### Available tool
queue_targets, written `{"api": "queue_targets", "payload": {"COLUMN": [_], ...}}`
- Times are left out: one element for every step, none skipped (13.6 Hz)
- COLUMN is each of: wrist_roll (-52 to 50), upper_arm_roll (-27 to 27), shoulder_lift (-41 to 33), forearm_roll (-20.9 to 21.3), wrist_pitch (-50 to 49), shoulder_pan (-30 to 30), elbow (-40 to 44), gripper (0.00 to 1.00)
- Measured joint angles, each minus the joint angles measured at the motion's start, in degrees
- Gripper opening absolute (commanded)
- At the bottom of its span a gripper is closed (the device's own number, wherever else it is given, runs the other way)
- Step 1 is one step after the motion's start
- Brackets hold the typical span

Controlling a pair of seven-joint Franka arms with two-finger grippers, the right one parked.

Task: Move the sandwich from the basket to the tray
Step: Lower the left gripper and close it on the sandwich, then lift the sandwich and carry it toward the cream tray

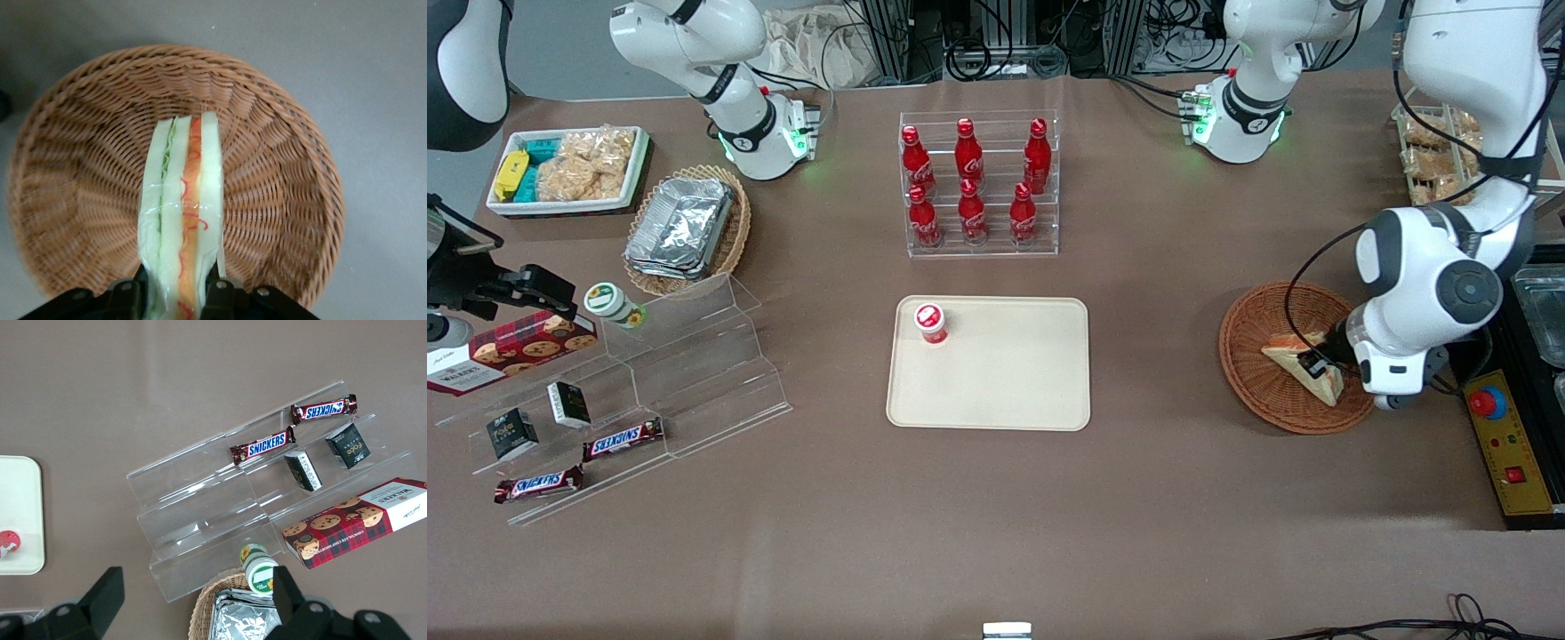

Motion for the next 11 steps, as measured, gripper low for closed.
{"api": "queue_targets", "payload": {"wrist_roll": [1.19, 2.50, 3.77, 4.60, 5.15, 5.59, 6.27, 7.09, 7.59, 7.84, 7.97], "upper_arm_roll": [-0.05, -0.33, -1.23, -2.76, -4.89, -7.54, -10.46, -13.55, -16.58, -19.90, -22.87], "shoulder_lift": [0.05, 0.03, 0.04, 0.04, 0.07, 0.13, 0.38, 0.99, 1.92, 3.33, 5.22], "forearm_roll": [0.00, -0.01, -0.04, -0.06, -0.07, -0.08, -0.08, -0.08, -0.07, 0.01, 0.76], "wrist_pitch": [-5.46, -10.27, -14.31, -17.51, -20.23, -21.98, -22.75, -23.02, -23.08, -23.07, -22.59], "shoulder_pan": [-0.07, -0.09, -0.07, -0.09, -0.14, -0.20, -0.32, -0.51, -0.64, -0.79, -1.23], "elbow": [3.81, 7.70, 11.72, 15.45, 18.95, 21.92, 24.35, 26.38, 27.67, 28.34, 28.58], "gripper": [0.00, 0.00, 0.00, 0.00, 0.00, 0.00, 0.00, 0.00, 0.00, 0.00, 0.00]}}
